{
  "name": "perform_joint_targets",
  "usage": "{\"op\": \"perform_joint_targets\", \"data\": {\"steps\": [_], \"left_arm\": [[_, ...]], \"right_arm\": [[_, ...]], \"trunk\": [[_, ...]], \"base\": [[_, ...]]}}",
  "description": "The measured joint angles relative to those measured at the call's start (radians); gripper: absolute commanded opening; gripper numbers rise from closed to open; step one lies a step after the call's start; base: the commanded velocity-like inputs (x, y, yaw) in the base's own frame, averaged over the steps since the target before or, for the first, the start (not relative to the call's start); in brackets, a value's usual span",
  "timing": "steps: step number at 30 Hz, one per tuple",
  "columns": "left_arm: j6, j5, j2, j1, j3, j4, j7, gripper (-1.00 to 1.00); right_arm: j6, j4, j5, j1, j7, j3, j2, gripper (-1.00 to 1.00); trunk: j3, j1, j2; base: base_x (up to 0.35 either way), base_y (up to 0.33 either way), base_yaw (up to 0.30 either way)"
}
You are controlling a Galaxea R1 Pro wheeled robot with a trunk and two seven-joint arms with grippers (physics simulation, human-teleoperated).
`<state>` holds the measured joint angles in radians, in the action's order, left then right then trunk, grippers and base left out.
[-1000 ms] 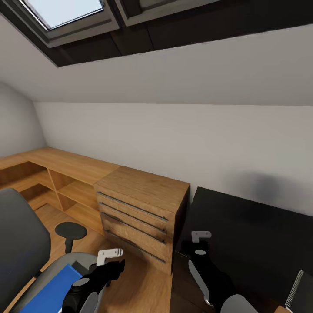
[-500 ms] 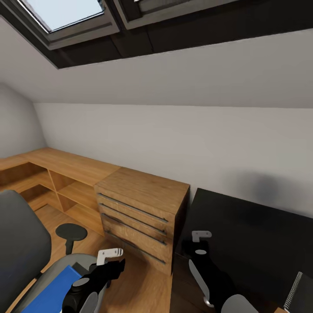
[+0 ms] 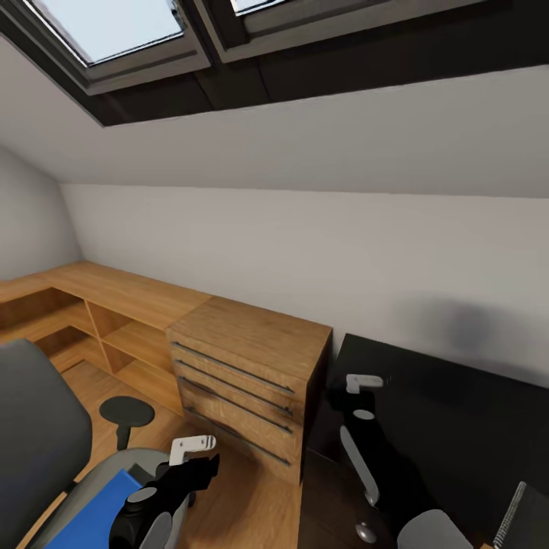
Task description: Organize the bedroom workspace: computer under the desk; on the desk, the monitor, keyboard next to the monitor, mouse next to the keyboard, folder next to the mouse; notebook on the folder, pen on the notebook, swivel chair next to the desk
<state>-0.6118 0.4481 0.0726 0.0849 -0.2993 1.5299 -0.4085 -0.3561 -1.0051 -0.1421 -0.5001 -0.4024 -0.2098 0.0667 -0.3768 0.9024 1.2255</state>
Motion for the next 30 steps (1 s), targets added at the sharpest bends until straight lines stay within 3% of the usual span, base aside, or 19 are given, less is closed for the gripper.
{"op": "perform_joint_targets", "data": {"steps": [2,7,9,16,26,30], "left_arm": [[0.000,0.000,0.000,0.000,0.000,0.000,0.000,1.00],[0.015,0.000,-0.014,0.000,-0.005,0.010,0.000,1.00],[0.014,0.000,-0.020,0.000,-0.004,0.021,0.000,1.00],[0.012,0.002,-0.024,0.000,-0.004,0.033,0.000,1.00],[0.010,0.004,-0.025,0.000,-0.002,0.033,0.000,1.00],[0.010,0.004,-0.025,0.000,-0.001,0.033,0.001,1.00]], "right_arm": [[-0.042,-0.070,-0.017,0.013,-0.002,0.016,-0.007,-1.00],[-0.023,-0.042,-0.025,-0.016,-0.026,0.045,-0.035,-1.00],[-0.027,-0.031,-0.009,-0.008,-0.034,0.056,-0.024,-1.00],[-0.077,-0.070,-0.002,0.032,-0.025,0.023,-0.033,-1.00],[-0.083,-0.123,-0.002,0.035,-0.027,0.024,-0.036,-1.00],[-0.082,-0.125,-0.002,0.035,-0.027,0.026,-0.036,-1.00]], "trunk": [[0.006,-0.008,-0.014],[0.006,-0.008,-0.014],[0.006,-0.008,-0.014],[0.006,-0.008,-0.014],[0.006,-0.008,-0.014],[0.007,-0.008,-0.014]], "base": [[0.000,0.000,0.000],[0.000,0.000,0.000],[0.000,0.000,0.000],[0.000,0.000,0.000],[0.000,0.000,-0.007],[-0.004,0.000,-0.210]]}}
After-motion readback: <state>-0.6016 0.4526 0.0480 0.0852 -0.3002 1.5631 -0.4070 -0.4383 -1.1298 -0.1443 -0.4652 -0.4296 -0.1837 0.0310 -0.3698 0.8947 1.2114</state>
